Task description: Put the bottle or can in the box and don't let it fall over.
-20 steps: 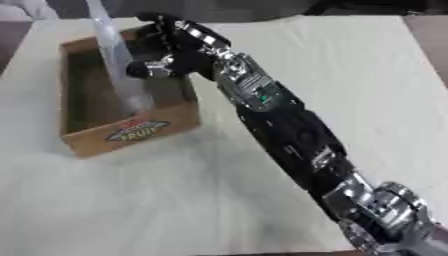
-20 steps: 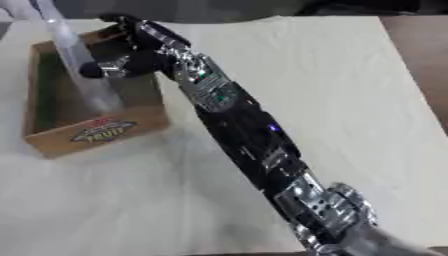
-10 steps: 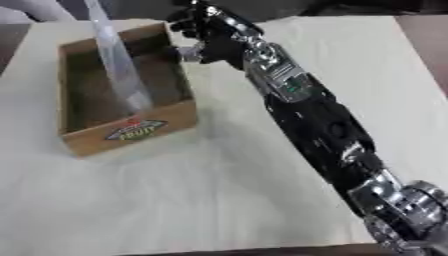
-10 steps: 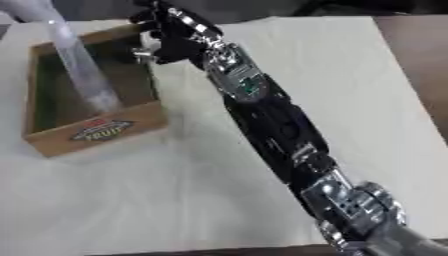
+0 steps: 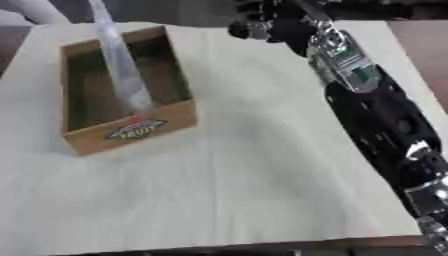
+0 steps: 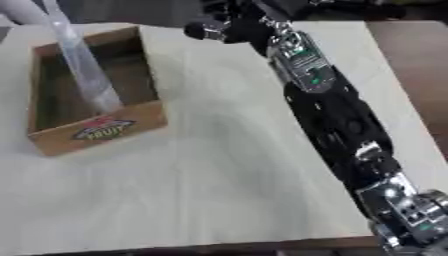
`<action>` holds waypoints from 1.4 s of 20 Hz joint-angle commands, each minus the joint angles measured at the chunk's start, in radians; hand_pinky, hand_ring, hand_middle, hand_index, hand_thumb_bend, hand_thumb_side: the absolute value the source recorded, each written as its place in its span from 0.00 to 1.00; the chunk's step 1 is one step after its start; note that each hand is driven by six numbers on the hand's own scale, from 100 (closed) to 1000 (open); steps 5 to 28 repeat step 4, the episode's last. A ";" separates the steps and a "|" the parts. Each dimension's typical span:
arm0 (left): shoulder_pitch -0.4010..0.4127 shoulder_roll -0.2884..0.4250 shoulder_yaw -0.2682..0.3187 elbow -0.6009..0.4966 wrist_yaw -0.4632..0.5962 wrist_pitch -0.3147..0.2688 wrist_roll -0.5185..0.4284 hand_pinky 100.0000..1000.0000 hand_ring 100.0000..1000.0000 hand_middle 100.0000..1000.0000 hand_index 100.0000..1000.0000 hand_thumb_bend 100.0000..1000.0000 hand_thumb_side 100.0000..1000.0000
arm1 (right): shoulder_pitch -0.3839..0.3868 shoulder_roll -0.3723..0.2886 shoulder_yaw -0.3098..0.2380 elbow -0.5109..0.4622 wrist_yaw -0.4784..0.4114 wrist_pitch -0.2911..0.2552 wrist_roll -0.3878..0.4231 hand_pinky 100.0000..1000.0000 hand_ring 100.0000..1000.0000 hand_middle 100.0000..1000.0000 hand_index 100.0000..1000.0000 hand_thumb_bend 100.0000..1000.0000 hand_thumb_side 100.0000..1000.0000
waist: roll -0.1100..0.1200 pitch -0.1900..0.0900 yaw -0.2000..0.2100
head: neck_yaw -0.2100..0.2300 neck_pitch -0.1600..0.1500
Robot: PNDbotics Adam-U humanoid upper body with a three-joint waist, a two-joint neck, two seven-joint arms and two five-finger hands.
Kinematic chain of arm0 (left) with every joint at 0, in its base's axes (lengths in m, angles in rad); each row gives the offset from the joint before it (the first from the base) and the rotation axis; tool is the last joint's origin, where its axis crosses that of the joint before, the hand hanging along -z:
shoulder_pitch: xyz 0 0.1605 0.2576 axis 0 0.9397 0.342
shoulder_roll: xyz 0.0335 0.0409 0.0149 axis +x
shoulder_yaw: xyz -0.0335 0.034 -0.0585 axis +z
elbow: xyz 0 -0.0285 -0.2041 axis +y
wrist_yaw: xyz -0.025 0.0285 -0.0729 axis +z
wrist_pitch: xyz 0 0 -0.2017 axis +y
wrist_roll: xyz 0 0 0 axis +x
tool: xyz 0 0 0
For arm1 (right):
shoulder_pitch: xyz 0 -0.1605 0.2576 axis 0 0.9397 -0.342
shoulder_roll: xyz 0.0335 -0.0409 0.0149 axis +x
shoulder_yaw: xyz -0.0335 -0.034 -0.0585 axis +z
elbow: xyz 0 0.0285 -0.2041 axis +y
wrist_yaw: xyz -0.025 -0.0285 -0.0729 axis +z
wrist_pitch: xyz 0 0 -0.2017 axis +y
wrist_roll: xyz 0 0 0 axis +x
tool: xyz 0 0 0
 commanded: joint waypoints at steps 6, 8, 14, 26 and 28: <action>-0.007 0.045 0.005 -0.020 -0.016 0.004 0.001 0.70 0.80 0.74 0.82 1.00 0.63 | 0.062 -0.100 -0.040 -0.068 -0.054 -0.002 -0.040 0.94 0.84 0.76 0.95 0.72 0.11 | -0.007 -0.038 -0.023 | 0.027 0.009; -0.007 0.045 0.005 -0.020 -0.016 0.004 0.001 0.70 0.80 0.74 0.82 1.00 0.63 | 0.062 -0.100 -0.040 -0.068 -0.054 -0.002 -0.040 0.94 0.84 0.76 0.95 0.72 0.11 | -0.007 -0.038 -0.023 | 0.027 0.009; -0.007 0.045 0.005 -0.020 -0.016 0.004 0.001 0.70 0.80 0.74 0.82 1.00 0.63 | 0.062 -0.100 -0.040 -0.068 -0.054 -0.002 -0.040 0.94 0.84 0.76 0.95 0.72 0.11 | -0.007 -0.038 -0.023 | 0.027 0.009; -0.007 0.045 0.005 -0.020 -0.016 0.004 0.001 0.70 0.80 0.74 0.82 1.00 0.63 | 0.062 -0.100 -0.040 -0.068 -0.054 -0.002 -0.040 0.94 0.84 0.76 0.95 0.72 0.11 | -0.007 -0.038 -0.023 | 0.027 0.009; -0.007 0.045 0.005 -0.020 -0.016 0.004 0.001 0.70 0.80 0.74 0.82 1.00 0.63 | 0.062 -0.100 -0.040 -0.068 -0.054 -0.002 -0.040 0.94 0.84 0.76 0.95 0.72 0.11 | -0.007 -0.038 -0.023 | 0.027 0.009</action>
